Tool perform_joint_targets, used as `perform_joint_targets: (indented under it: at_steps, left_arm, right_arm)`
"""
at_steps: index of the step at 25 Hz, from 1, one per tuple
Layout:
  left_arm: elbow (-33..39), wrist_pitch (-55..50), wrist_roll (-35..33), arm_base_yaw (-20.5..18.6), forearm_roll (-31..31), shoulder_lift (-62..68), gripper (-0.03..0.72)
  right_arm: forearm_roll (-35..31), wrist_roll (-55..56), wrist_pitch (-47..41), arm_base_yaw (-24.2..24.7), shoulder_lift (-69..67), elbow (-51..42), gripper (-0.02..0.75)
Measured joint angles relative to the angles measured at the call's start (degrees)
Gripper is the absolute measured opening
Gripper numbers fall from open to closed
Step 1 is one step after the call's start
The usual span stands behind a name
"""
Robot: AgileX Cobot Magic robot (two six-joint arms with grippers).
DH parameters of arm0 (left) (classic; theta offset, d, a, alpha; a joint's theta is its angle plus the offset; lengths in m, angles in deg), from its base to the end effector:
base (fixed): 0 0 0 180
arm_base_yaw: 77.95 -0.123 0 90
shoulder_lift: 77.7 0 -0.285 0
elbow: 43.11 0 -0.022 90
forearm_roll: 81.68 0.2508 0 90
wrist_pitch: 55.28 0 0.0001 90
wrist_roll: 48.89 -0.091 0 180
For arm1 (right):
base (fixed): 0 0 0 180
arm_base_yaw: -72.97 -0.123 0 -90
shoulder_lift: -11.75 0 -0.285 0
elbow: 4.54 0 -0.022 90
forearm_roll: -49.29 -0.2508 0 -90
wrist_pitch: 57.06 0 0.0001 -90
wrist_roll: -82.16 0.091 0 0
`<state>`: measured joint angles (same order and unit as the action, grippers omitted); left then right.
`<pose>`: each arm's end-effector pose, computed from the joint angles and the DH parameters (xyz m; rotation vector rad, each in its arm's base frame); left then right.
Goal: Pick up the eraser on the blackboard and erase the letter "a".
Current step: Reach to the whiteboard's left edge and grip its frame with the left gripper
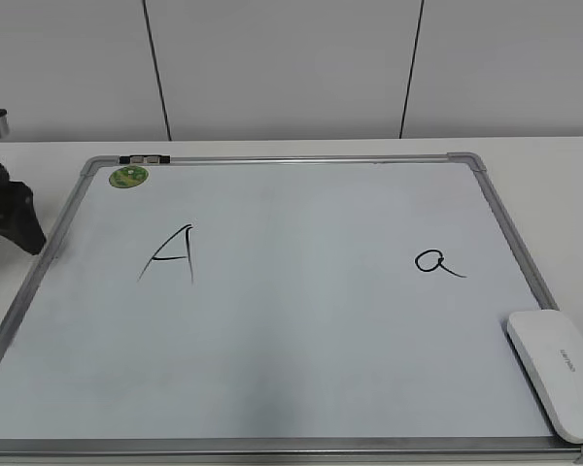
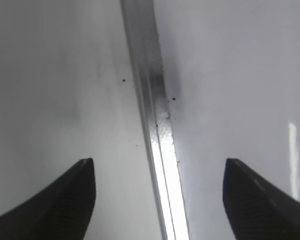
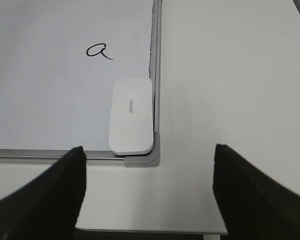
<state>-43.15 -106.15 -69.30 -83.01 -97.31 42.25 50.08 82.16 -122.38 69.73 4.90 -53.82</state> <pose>0.3866 0.0151 0.1764 0.1639 2.9194 -0.2708 -0.0093 -0.0017 0.2675 -0.0586 2.1189 0.0169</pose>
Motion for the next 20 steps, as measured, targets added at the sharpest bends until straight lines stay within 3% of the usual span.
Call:
perform_joint_targets:
  at_steps: [7,20]
  left_arm:
    - [-5.7,-4.2,-1.3,0.0,-1.3,7.6,0.569]
    - [-6.3,-3.3,-2.3,-2.4,-4.1,9.0,0.519]
  right_arm:
    - [0.0,0.0,0.0,0.0,0.0,0.0,0.587]
    - [0.0,0.0,0.0,0.0,0.0,0.0,0.587]
